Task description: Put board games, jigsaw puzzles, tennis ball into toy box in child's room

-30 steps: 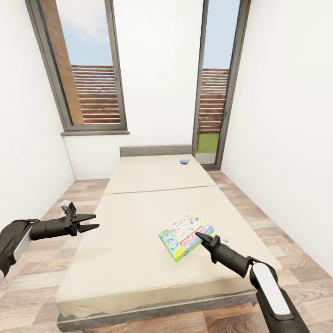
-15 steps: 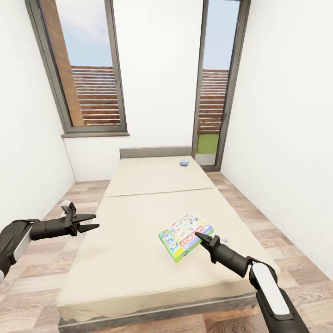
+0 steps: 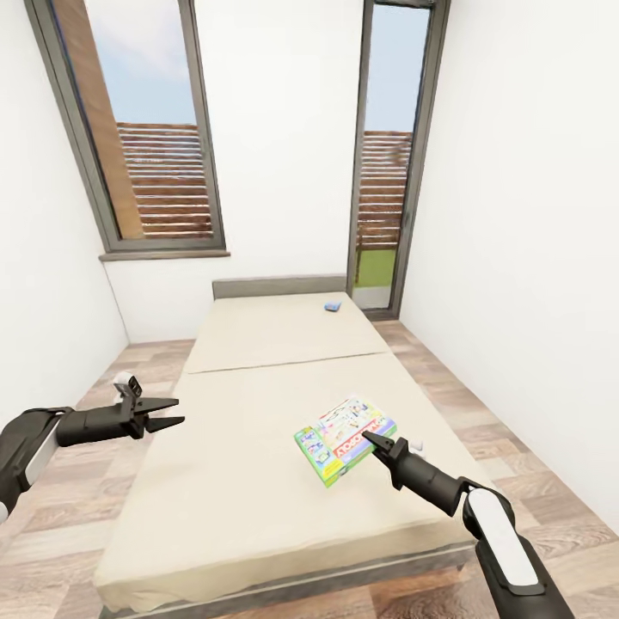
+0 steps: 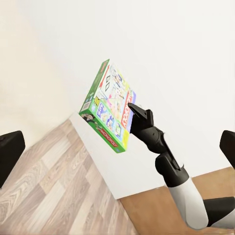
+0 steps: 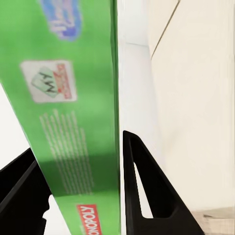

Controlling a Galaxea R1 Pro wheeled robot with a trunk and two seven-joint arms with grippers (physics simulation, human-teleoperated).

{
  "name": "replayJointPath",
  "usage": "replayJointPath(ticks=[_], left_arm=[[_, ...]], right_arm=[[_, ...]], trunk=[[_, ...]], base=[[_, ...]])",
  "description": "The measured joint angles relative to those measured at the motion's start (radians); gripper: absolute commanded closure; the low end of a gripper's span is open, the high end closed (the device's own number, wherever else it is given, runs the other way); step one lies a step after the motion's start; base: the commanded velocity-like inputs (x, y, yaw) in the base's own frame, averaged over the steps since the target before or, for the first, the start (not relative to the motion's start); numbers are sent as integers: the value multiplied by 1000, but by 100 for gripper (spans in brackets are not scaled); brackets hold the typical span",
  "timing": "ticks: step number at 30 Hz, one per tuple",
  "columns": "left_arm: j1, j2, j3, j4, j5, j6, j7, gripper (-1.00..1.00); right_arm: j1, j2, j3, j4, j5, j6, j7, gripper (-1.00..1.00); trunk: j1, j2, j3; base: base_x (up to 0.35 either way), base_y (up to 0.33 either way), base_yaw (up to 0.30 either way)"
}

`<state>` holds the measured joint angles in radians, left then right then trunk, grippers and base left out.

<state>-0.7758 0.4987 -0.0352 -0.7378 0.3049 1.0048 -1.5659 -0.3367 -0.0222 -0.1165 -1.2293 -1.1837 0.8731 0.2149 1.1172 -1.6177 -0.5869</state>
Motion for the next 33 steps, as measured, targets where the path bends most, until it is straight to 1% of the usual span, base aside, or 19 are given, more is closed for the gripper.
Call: replayJointPath(ticks=[33], left_arm=[[0, 6, 1, 0, 0, -2, 0, -100]], right_arm=[[0, -1, -8, 2, 6, -1, 0, 100]], trunk=[[-127, 231, 103]], base=[[0, 0, -279]])
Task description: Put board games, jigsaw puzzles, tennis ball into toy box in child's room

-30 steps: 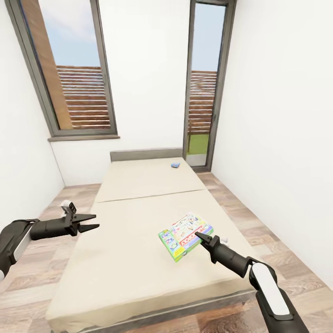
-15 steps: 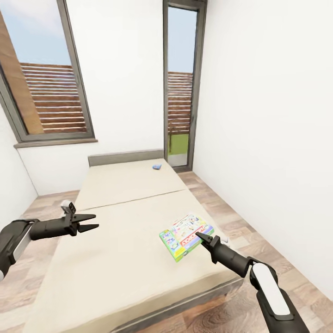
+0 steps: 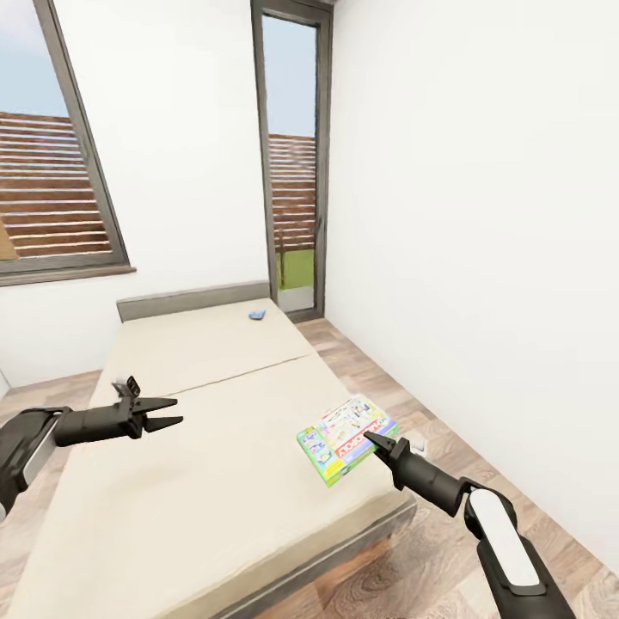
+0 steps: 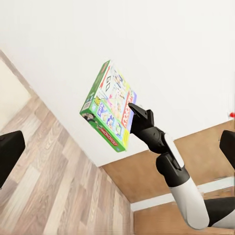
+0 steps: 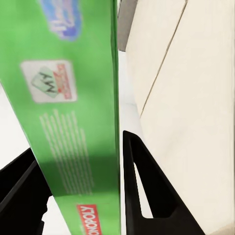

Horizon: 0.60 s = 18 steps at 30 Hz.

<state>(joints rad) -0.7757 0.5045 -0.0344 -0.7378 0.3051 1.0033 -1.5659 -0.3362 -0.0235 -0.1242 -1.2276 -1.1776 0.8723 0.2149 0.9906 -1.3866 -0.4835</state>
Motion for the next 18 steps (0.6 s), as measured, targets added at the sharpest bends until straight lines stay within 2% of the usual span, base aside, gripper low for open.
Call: replayJointPath(ticks=[18], left_arm=[[0, -1, 0, 0, -1, 0, 0, -100]], right_arm=[[0, -1, 0, 1, -2, 0, 1, 100]], trunk=[[-69, 126, 56]], base=[[0, 0, -280]])
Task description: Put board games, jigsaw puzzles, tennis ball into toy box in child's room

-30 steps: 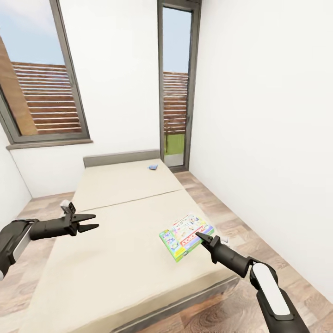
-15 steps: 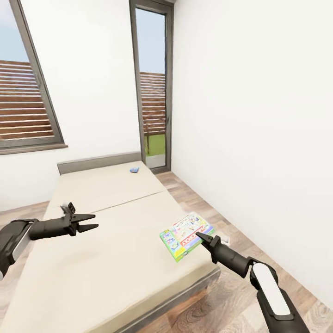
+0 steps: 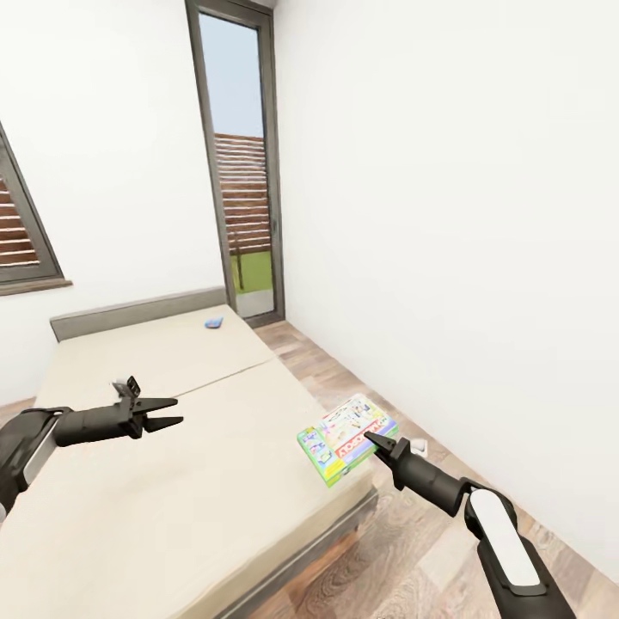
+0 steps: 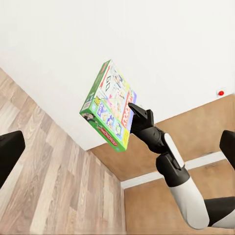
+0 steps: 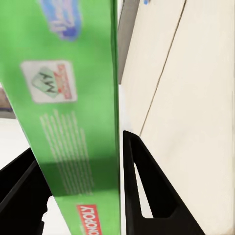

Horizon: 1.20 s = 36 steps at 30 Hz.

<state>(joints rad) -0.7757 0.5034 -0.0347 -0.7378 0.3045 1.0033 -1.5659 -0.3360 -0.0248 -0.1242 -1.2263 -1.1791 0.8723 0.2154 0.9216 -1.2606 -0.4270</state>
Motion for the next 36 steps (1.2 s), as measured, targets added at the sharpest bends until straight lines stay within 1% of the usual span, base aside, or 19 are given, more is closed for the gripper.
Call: replayJointPath(ticks=[36], left_arm=[[0, 1, 0, 1, -1, 0, 0, -100]], right_arm=[[2, 0, -3, 7, -2, -2, 1, 100]], trunk=[[-138, 252, 113]], base=[[0, 0, -280]])
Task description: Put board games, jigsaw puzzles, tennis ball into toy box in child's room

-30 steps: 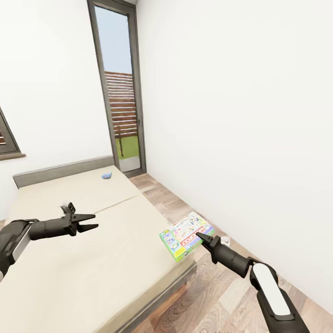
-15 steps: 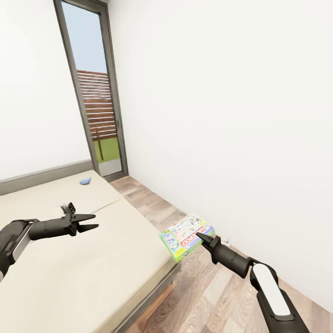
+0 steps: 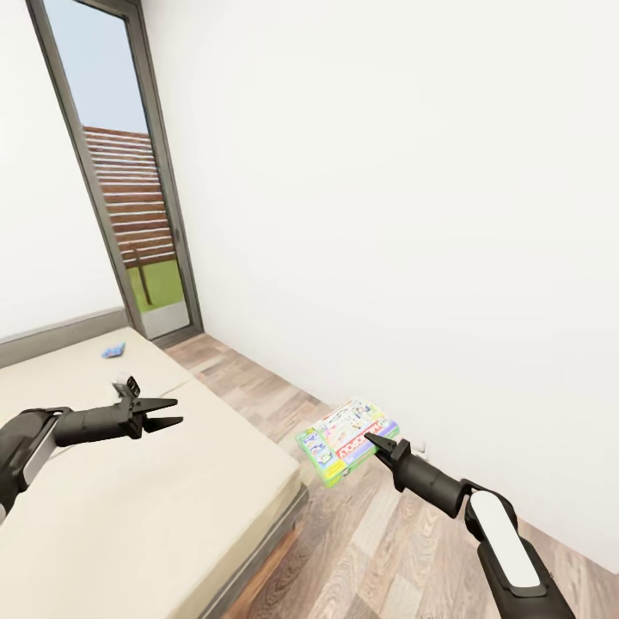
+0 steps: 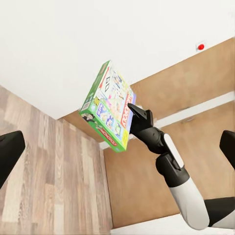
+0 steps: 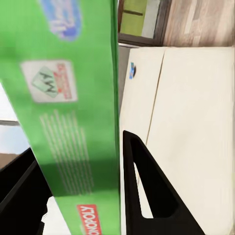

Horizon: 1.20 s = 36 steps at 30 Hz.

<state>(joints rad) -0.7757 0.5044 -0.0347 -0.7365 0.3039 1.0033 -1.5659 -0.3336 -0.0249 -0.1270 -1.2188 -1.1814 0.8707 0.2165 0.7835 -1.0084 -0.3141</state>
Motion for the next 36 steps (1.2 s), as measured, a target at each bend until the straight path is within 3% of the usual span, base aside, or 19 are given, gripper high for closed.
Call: replayJointPath(ticks=[36], left_arm=[[0, 0, -1, 0, 0, 2, 0, -100]], right_arm=[[2, 0, 0, 2, -1, -1, 0, 100]], trunk=[[-138, 252, 113]], base=[[-36, 6, -280]])
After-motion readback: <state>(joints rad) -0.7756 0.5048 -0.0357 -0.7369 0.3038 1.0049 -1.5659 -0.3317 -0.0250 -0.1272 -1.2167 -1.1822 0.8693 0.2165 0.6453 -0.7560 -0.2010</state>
